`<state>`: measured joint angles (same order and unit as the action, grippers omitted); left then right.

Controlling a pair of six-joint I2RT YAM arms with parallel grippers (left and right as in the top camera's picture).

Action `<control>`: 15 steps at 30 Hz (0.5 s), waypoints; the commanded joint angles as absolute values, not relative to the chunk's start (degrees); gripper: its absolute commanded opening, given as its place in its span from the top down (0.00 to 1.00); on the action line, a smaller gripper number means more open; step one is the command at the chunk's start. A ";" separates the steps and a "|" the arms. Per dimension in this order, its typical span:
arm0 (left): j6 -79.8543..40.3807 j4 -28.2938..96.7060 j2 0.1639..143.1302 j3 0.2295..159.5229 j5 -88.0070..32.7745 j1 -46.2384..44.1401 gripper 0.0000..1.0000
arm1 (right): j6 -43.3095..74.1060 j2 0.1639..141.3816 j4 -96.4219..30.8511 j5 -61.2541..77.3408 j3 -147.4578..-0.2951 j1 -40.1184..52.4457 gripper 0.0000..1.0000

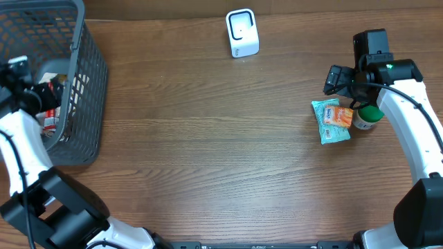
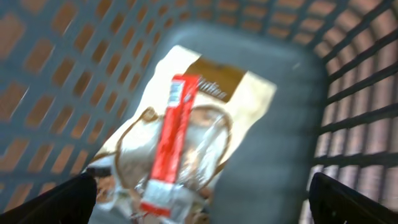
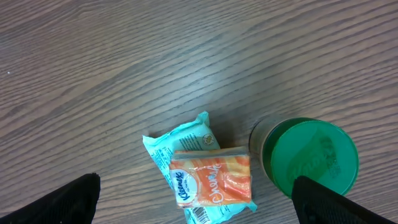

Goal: Scan the item barcode
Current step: 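Grasp the brown bag with red stick inside the basket, left gripper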

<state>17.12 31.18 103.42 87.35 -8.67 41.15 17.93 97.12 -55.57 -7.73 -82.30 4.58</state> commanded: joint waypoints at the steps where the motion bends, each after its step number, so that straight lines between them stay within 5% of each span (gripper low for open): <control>1: 22.33 30.33 105.80 87.20 -12.03 43.29 0.00 | 18.00 96.23 -55.44 -8.08 -83.33 4.58 0.00; 15: 30.33 43.57 122.17 105.69 -6.22 41.67 0.00 | 18.00 96.23 -55.44 -8.08 -83.33 4.58 0.00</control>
